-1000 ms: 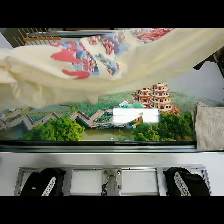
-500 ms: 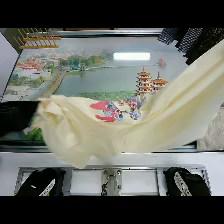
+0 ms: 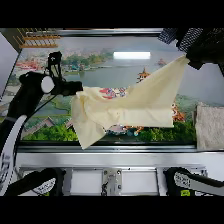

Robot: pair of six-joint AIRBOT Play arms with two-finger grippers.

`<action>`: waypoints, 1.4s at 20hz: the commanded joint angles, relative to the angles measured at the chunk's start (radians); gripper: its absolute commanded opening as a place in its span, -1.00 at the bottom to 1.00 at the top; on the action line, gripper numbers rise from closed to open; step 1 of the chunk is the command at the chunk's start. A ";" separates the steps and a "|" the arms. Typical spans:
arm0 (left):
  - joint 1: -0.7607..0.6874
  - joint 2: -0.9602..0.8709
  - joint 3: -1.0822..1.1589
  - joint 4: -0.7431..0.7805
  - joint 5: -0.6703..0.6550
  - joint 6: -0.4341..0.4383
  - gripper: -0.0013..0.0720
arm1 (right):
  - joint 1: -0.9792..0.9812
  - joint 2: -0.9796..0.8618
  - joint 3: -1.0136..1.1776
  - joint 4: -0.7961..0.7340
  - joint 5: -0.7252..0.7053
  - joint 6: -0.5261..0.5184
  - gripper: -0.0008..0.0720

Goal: Fold the clothes and pants, and hang the long-sleeved shirts on hangers.

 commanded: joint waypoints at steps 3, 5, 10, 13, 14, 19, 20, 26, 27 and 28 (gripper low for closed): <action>0.193 -0.249 0.217 -0.121 -0.062 0.090 0.94 | -0.007 -0.101 0.000 0.050 -0.123 -0.025 0.81; 0.243 -0.235 0.167 -0.138 -0.129 0.180 0.94 | -0.022 -0.066 -0.011 0.049 -0.035 -0.060 0.81; 0.362 -0.141 -0.203 -0.146 -0.127 0.202 0.94 | -0.021 0.123 -0.260 0.063 0.102 -0.059 0.81; 0.416 -0.128 -0.353 -0.247 -0.048 0.235 0.94 | -0.009 0.237 -0.426 0.100 0.095 -0.059 0.81; 0.429 -0.128 -0.381 -0.292 -0.018 0.248 0.94 | -0.004 0.265 -0.466 0.107 0.096 -0.059 0.81; 0.407 -0.128 -0.432 -0.440 0.098 0.313 0.94 | 0.029 0.321 -0.547 0.119 0.097 -0.058 0.81; 0.390 -0.129 -0.433 -0.449 0.113 0.314 0.94 | 0.032 0.320 -0.548 0.122 0.095 -0.058 0.81; 0.311 -0.129 -0.433 -0.454 0.124 0.314 -0.36 | 0.037 0.321 -0.555 0.121 0.099 -0.058 0.81; 0.304 -0.128 -0.433 -0.454 0.124 0.314 -0.75 | 0.036 0.321 -0.560 0.118 0.105 -0.058 0.81; 0.304 -0.126 -0.431 -0.449 0.121 0.315 -0.95 | 0.036 0.321 -0.568 0.098 0.121 -0.058 0.81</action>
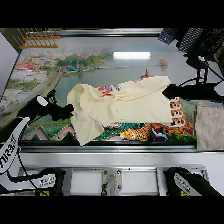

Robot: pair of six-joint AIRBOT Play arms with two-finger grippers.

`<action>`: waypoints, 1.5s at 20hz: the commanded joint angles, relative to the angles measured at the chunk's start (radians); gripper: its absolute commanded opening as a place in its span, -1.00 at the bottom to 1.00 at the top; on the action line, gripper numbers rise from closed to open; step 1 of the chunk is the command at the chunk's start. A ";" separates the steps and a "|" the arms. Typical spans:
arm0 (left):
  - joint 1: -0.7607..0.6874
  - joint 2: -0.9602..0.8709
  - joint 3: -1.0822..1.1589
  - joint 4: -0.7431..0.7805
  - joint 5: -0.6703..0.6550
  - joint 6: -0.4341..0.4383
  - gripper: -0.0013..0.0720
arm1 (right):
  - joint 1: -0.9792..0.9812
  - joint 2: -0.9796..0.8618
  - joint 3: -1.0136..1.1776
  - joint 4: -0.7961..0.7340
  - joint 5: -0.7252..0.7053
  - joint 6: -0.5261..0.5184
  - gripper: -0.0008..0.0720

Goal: Fold the clothes and pants, and hang the long-sleeved shirts on hangers.

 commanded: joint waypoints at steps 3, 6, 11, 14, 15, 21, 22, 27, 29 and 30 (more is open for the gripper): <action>-0.005 0.046 0.000 0.032 -0.005 0.004 -0.95 | -0.034 0.003 -0.088 -0.105 0.074 0.043 0.81; 0.014 0.106 0.000 0.050 -0.028 0.029 -0.95 | -0.154 0.002 -0.264 -0.113 0.039 0.208 0.81; 0.017 0.136 0.000 0.047 -0.024 0.038 -0.95 | -0.288 0.000 -0.568 0.063 -0.259 0.396 0.81; 0.017 0.136 0.000 0.048 -0.023 0.038 -0.95 | -0.267 -0.018 -0.632 0.163 -0.418 0.391 0.81; 0.017 0.136 0.000 0.047 -0.020 0.038 -0.95 | -0.249 -0.032 -0.632 0.173 -0.445 0.390 0.81; 0.017 0.136 0.000 0.047 0.001 0.038 -0.95 | -0.114 -0.110 -0.631 0.274 -0.603 0.314 0.55; 0.017 0.136 0.000 0.047 0.002 0.038 -0.95 | -0.098 -0.119 -0.631 0.274 -0.622 0.314 0.19; 0.017 0.136 0.000 0.047 0.003 0.038 -0.95 | -0.061 -0.129 -0.602 0.273 -0.653 0.214 -0.95; 0.017 0.137 0.002 0.049 0.002 0.038 -0.95 | -0.063 -0.129 -0.547 0.253 -0.600 0.150 -0.96; 0.018 0.137 0.016 0.051 -0.005 0.039 -0.95 | -0.063 -0.128 -0.494 0.197 -0.553 0.147 -0.96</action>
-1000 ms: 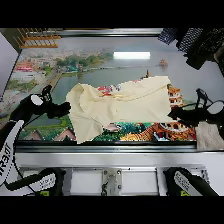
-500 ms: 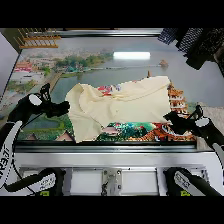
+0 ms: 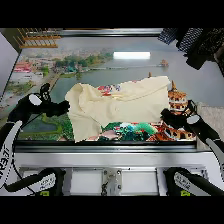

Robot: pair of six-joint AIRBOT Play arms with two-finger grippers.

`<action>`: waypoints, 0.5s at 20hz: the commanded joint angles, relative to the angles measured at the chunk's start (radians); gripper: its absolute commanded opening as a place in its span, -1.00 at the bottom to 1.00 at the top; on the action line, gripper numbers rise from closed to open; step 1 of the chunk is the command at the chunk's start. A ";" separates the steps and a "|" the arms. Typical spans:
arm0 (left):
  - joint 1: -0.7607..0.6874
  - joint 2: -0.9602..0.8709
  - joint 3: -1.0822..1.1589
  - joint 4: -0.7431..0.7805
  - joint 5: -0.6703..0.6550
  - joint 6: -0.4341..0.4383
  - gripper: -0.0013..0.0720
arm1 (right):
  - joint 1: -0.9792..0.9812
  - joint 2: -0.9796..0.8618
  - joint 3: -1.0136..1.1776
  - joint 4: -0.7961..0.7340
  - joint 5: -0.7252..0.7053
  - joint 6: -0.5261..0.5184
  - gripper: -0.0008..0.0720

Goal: Fold the clothes and pants, and hang the long-sleeved shirts on hangers.

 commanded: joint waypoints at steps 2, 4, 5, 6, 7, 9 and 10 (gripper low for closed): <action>0.019 0.009 0.091 0.003 -0.046 0.000 -0.95 | 0.006 0.008 0.233 -0.220 0.180 -0.070 -0.96; 0.043 0.052 0.223 0.001 -0.096 0.001 -0.95 | 0.006 0.026 0.434 -0.382 0.314 -0.070 -0.96; 0.054 0.085 0.290 0.000 -0.109 0.001 -0.95 | 0.006 0.038 0.551 -0.440 0.377 -0.071 -0.96; 0.060 0.125 0.357 -0.001 -0.116 0.001 -0.95 | 0.006 0.052 0.667 -0.478 0.428 -0.071 -0.96; 0.061 0.172 0.430 -0.002 -0.121 0.000 -0.95 | 0.006 0.067 0.766 -0.496 0.460 -0.071 -0.96; 0.060 0.264 0.558 -0.002 -0.123 0.000 -0.95 | 0.006 0.108 0.938 -0.496 0.472 -0.071 -0.96; 0.059 0.314 0.613 -0.002 -0.122 0.000 -0.95 | 0.006 0.135 1.006 -0.495 0.472 -0.070 -0.96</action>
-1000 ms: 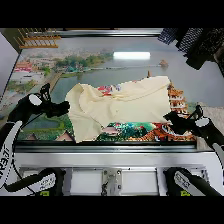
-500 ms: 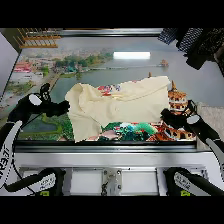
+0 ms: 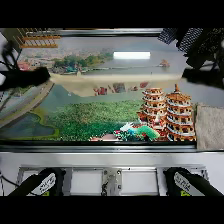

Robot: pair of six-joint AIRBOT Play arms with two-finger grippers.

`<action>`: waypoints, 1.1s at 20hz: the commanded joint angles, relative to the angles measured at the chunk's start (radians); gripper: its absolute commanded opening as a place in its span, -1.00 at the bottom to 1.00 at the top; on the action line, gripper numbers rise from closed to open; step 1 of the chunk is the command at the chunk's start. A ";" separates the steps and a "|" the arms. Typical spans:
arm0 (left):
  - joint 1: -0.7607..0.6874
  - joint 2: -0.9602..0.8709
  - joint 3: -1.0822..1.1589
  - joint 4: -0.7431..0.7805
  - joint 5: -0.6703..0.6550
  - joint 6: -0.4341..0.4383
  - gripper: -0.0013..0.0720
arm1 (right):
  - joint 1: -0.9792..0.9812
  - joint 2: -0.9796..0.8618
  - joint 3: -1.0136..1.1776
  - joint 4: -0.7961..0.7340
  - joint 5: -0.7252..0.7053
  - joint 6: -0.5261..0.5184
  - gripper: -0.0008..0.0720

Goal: Fold the clothes and pants, and hang the long-sleeved shirts on hangers.

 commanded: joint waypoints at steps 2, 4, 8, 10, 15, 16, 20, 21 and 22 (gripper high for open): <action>0.005 0.210 0.240 0.006 -0.012 -0.002 -0.95 | 0.000 0.108 0.320 -0.075 0.074 -0.003 -0.96; 0.005 0.293 0.292 0.007 -0.016 -0.004 -0.95 | 0.000 0.179 0.349 -0.076 0.068 -0.003 -0.96; 0.005 0.375 0.293 0.014 -0.075 -0.006 -0.95 | 0.000 0.237 0.348 -0.079 0.129 0.023 -0.96; 0.005 0.349 0.293 0.029 -0.116 -0.034 -0.95 | 0.000 0.224 0.345 -0.099 0.172 0.081 -0.96; -0.037 0.107 0.257 0.036 -0.294 -0.073 -0.95 | 0.002 0.050 0.296 -0.099 0.406 0.137 -0.96; -0.054 0.050 0.202 0.037 -0.338 -0.064 -0.95 | 0.002 0.000 0.247 -0.099 0.489 0.135 -0.96; -0.080 -0.148 -0.061 0.032 -0.378 -0.029 -0.95 | 0.003 -0.124 0.008 -0.099 0.552 0.084 -0.96; -0.080 -0.172 -0.087 0.027 -0.365 -0.029 -0.95 | 0.003 -0.125 -0.014 -0.097 0.529 0.084 -0.96; -0.080 -0.180 -0.084 0.027 -0.359 -0.028 -0.95 | 0.002 -0.119 -0.013 -0.098 0.500 0.084 -0.96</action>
